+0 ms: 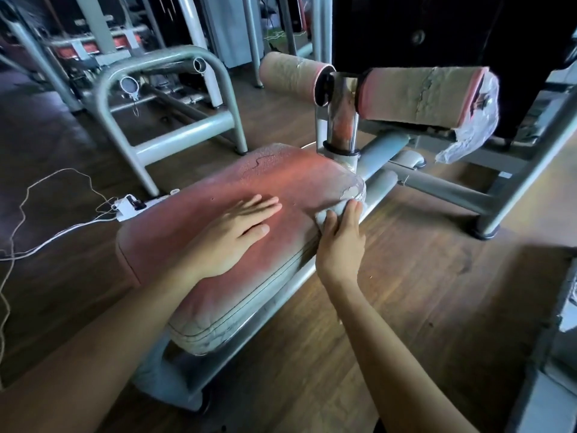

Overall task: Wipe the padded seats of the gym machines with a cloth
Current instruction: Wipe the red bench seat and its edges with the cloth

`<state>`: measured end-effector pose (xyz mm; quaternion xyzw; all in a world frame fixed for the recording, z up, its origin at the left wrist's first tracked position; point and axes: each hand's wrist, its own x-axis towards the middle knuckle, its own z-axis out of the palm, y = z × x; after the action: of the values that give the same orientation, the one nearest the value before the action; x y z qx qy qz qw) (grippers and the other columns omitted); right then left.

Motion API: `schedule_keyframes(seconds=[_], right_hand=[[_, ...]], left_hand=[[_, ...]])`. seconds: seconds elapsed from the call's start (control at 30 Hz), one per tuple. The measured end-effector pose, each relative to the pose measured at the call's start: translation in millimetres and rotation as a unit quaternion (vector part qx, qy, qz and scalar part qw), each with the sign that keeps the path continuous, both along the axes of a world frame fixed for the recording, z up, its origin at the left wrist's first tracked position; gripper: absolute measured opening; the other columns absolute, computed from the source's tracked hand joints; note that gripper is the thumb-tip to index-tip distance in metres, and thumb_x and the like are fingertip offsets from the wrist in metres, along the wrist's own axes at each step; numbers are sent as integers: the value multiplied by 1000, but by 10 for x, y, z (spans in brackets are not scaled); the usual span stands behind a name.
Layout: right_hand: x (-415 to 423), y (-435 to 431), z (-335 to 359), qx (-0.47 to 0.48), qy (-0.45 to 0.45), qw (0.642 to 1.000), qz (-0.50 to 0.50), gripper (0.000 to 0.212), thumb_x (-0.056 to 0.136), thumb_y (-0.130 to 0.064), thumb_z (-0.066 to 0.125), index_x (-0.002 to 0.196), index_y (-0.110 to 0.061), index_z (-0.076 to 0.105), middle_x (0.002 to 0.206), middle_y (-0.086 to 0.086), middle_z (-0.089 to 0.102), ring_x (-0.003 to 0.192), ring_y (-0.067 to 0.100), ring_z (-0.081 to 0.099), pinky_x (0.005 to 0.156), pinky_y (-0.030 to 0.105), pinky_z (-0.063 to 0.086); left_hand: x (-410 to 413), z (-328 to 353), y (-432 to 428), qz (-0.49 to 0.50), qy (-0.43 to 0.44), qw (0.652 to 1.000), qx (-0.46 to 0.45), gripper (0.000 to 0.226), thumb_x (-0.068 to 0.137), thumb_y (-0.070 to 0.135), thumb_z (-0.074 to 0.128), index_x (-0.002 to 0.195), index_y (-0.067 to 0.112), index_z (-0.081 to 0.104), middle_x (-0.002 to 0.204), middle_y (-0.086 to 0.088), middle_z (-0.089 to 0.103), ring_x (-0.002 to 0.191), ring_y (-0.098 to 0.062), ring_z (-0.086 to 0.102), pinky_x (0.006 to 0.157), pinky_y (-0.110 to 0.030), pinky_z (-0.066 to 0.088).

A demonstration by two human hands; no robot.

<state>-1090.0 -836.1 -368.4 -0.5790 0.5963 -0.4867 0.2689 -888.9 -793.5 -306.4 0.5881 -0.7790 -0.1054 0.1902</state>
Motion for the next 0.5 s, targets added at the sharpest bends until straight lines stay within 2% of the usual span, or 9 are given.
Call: schedule_keyframes(seconds=[0.07,0.1,0.2,0.27,0.33,0.37,0.43,0.5], right_hand=[[-25,-181,117,23,-5,1000,-18,38,107,-32,30,133,-6,39,147,8,39,103,38,49,86,37,26],[-59,-282,178,34,-12,999,-30,34,107,-30,31,129,-6,40,145,8,41,99,38,48,85,37,26],[-143,-453,241,50,-35,996,-59,21,106,-30,30,108,-14,44,121,12,57,98,40,50,86,43,36],[-193,-399,233,50,-38,995,-75,18,106,-30,31,99,-21,46,101,9,61,93,35,47,76,37,28],[-215,-318,277,20,-2,996,-92,18,105,-26,36,92,-22,49,92,10,65,84,31,41,69,34,19],[-218,-285,324,0,16,995,-98,18,103,-26,39,92,-20,51,89,11,66,81,30,40,67,33,17],[-217,-293,461,-45,41,992,-109,28,99,-35,39,104,-17,61,89,7,67,82,31,43,69,33,22],[-204,-346,705,-82,70,989,-104,44,95,-45,35,121,-22,63,102,7,70,90,35,50,77,37,35]], left_hand=[[-59,42,38,-4,12,1000,-1,46,107,28,45,152,35,41,159,24,30,151,4,15,125,-22,8],[-63,54,47,-5,17,1000,1,46,107,28,45,152,34,41,159,24,30,151,4,16,126,-24,9],[-60,35,48,1,33,999,4,46,106,31,47,151,34,42,159,23,31,151,2,16,127,-32,12],[-69,37,64,8,50,999,-3,46,105,33,48,151,33,44,160,21,31,152,1,16,127,-34,12],[-83,40,75,16,56,998,-9,46,105,34,48,151,32,44,161,19,30,152,0,15,127,-33,11],[-83,39,79,14,52,998,-11,46,105,34,47,151,31,44,162,18,30,153,-1,15,127,-32,9],[-80,25,68,12,53,998,-18,47,105,32,47,152,29,43,162,15,30,153,-4,15,126,-26,4],[-78,14,65,1,51,998,-28,47,105,30,48,152,26,43,162,12,31,154,-9,17,124,-20,1]])
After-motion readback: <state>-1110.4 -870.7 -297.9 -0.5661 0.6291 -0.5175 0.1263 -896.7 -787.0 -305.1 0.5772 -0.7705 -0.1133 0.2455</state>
